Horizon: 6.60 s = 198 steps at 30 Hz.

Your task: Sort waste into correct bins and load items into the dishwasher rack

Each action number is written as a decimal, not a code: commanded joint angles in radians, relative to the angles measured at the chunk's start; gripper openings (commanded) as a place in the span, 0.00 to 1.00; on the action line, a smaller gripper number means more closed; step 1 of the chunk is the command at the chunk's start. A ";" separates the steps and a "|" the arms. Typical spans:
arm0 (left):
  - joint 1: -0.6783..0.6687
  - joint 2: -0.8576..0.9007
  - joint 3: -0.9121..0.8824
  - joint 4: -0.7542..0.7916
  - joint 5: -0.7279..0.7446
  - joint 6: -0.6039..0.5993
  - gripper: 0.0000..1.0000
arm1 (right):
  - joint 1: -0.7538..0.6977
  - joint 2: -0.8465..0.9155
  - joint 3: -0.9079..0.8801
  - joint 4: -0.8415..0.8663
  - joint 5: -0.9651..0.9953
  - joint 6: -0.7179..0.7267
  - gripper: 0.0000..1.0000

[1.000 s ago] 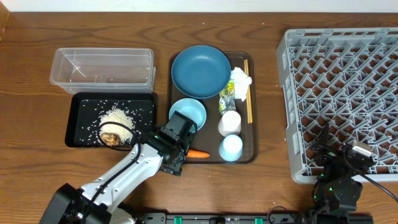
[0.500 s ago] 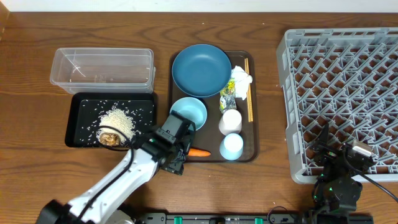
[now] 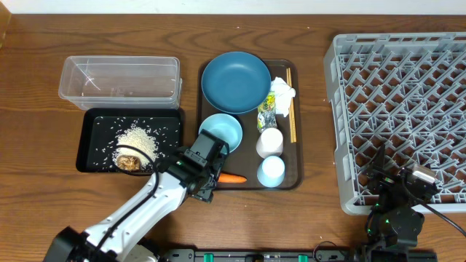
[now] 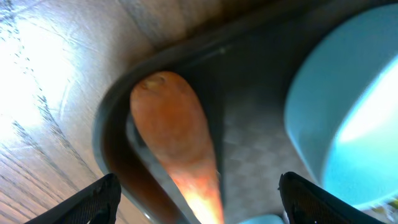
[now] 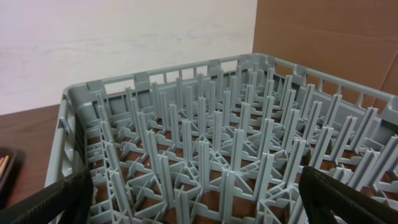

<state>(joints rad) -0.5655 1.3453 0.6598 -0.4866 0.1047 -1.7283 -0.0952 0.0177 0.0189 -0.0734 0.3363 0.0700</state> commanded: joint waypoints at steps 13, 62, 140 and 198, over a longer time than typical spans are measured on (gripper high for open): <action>0.004 0.035 -0.005 0.033 -0.014 0.003 0.73 | -0.003 -0.002 0.005 -0.013 -0.004 -0.004 0.99; 0.003 0.108 -0.006 0.040 -0.004 0.033 0.25 | -0.003 -0.002 0.005 -0.013 -0.004 -0.003 0.99; 0.775 0.027 -0.006 0.276 -0.095 0.584 0.45 | -0.003 -0.002 0.005 -0.013 -0.004 -0.003 0.99; -0.101 -0.354 0.017 0.008 -0.035 0.931 0.98 | -0.003 -0.002 0.005 -0.013 -0.004 -0.003 0.99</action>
<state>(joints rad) -0.6411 0.9913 0.6598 -0.4446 0.1932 -0.8104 -0.0952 0.0177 0.0189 -0.0734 0.3363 0.0700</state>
